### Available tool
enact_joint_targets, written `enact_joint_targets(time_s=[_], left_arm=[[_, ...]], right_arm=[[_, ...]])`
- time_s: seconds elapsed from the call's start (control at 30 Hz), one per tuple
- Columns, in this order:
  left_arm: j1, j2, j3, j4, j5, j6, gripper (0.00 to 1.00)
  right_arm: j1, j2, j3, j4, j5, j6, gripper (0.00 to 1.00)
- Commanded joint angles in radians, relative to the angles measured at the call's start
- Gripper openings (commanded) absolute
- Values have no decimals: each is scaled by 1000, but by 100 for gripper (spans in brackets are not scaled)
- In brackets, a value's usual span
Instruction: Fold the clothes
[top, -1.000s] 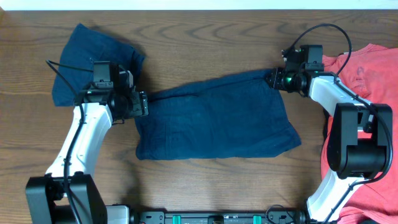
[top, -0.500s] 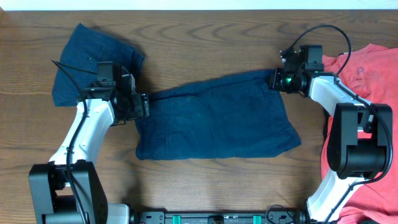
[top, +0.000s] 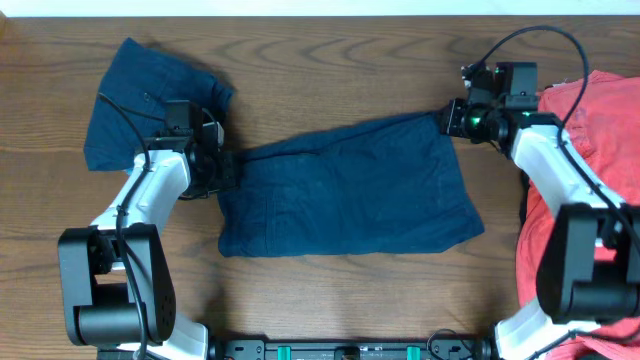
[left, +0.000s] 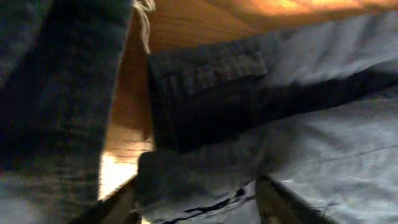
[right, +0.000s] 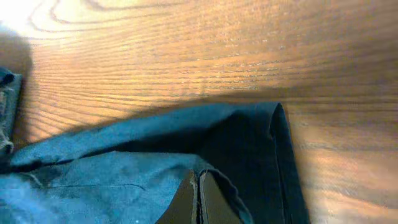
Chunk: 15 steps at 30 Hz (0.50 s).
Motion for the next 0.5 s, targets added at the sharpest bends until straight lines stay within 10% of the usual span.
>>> enact_joint_targets(time_s=[0.0,0.17,0.37,0.47], left_arm=[[3,2,20,-3,71,-4,68],[3,2,20,5,33,3,66],[3,2,20,15,21,3,9],[3,2,20,14,24,3,7]], right_arm=[[-11,-68,6,-31,75,-3,1],[-43,-135,6,-58,94,-3,1],[-43,-153,6,-85,94,-8,1],[-43,-153,6,-87,94,-8,1]])
